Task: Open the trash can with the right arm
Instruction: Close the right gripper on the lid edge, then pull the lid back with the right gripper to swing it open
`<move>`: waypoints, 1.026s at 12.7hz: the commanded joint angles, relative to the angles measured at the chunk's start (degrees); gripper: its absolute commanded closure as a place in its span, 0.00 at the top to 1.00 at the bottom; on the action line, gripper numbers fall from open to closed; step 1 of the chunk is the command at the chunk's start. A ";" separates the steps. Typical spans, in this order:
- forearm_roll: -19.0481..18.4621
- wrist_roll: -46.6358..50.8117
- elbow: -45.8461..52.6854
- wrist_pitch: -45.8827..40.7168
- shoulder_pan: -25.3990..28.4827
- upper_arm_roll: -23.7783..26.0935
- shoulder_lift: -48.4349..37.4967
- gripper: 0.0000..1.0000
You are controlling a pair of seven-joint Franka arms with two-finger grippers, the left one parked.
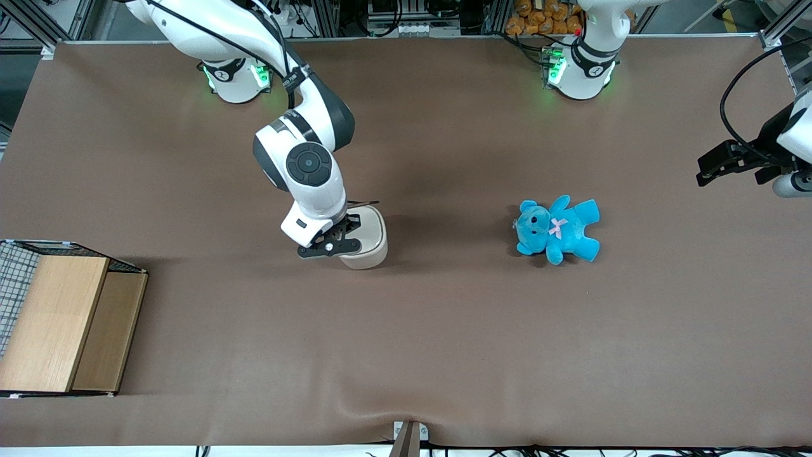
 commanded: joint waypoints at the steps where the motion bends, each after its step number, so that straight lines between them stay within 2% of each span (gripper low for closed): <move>1: -1.36 1.25 -2.14 2.26 -0.58 0.72 -0.26 0.00; 6: -1.28 1.34 -3.11 3.59 -1.19 0.72 -0.86 0.01; 7: -1.01 1.08 -2.24 2.62 -1.89 0.81 -2.26 0.09; 8: -0.66 0.82 -0.75 0.35 -2.42 0.90 -3.49 0.25; 9: -0.05 0.64 1.27 -3.15 -3.12 1.07 -4.81 0.57; 10: 1.35 0.64 2.94 -6.14 -4.18 0.99 -5.96 0.83; 11: 4.49 0.55 3.31 -7.13 -5.84 0.90 -8.49 1.00; 12: 7.83 0.20 3.31 -7.31 -7.77 0.55 -10.95 1.00; 13: 9.61 0.02 3.22 -8.45 -9.44 0.29 -13.68 1.00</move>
